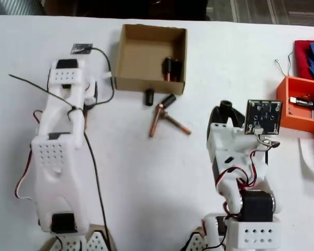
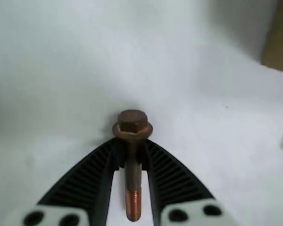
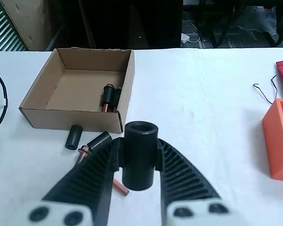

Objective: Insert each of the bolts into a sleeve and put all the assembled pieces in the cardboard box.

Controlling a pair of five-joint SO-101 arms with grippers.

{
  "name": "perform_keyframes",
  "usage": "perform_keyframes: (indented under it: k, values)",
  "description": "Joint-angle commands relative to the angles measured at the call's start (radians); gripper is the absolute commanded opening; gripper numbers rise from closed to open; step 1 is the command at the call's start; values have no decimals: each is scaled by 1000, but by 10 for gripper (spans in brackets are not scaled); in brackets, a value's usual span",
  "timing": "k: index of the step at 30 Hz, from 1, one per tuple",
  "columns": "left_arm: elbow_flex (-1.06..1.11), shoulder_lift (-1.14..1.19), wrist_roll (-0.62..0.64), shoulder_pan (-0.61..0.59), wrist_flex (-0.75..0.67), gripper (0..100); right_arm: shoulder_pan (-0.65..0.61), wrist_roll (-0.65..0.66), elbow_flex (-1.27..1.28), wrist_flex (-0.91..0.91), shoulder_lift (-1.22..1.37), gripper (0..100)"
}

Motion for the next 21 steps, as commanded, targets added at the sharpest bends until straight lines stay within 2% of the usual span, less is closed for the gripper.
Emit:
perform_keyframes:
  k: [1, 8, 10, 21]
  values:
    - [-51, -3, 8, -3, 18, 107, 8, -8, -9, -4, -16, 23]
    - [-151, 5, -25, -2, 44, 129, 8, -6, -9, -4, -16, 23]
    - [-153, 6, -61, 0, 38, 129, 8, -6, -9, -4, -16, 23]
    - [-151, 58, -68, -3, 38, 131, 8, -6, -9, -4, -16, 23]
